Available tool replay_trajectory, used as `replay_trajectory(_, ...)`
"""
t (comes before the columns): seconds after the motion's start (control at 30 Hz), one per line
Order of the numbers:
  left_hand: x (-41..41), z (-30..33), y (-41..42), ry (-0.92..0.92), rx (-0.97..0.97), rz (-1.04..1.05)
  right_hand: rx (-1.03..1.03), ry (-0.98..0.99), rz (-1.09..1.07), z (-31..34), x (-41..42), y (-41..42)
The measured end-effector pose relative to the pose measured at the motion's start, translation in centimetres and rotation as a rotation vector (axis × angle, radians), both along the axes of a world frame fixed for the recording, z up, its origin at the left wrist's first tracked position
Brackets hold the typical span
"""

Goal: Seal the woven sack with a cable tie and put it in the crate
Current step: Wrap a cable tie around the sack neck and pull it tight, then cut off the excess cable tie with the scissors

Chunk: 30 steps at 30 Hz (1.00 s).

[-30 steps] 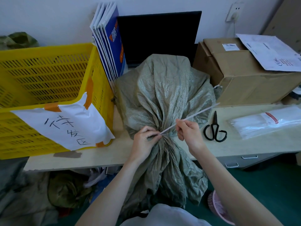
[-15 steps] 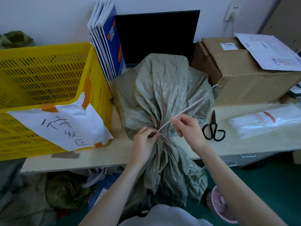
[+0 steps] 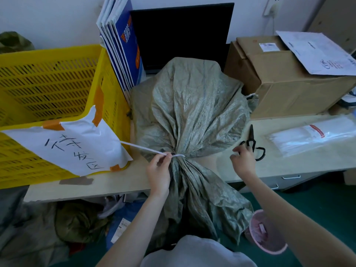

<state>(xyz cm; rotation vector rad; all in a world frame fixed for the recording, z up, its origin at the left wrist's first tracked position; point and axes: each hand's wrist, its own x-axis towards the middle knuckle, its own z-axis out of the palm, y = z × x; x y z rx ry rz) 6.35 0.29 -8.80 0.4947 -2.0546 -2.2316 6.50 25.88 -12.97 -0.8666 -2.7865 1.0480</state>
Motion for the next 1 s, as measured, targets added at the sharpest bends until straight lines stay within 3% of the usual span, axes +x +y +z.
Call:
replay_trajectory(0.1,0.1,-0.2,0.5,-0.055,0.07,0.043,0.168,-0.179,0.021,-0.6,-0.2,1.8)
replay_trajectory(0.2,0.0,-0.4,0.6,-0.077,0.093,0.03,0.212,-0.312,0.078,-1.3,-0.2,2.9)
replay_trajectory(0.37,-0.2,-0.5,0.6,-0.084,0.097,0.029,0.273,-0.256,0.091,-2.0,0.3,3.2)
replay_trajectory(0.53,-0.2,-0.5,0.8,-0.08,0.096,0.028,0.165,-0.206,0.007,-2.0,1.0,2.8)
replay_trajectory(0.83,-0.4,-0.5,1.2,-0.108,0.159,0.065,-0.017,-0.284,-0.139,-0.8,1.8,4.1)
replay_trajectory(1.0,-0.5,-0.7,1.1,-0.115,0.194,0.056,-0.323,-0.063,-0.355,0.0,1.6,3.4)
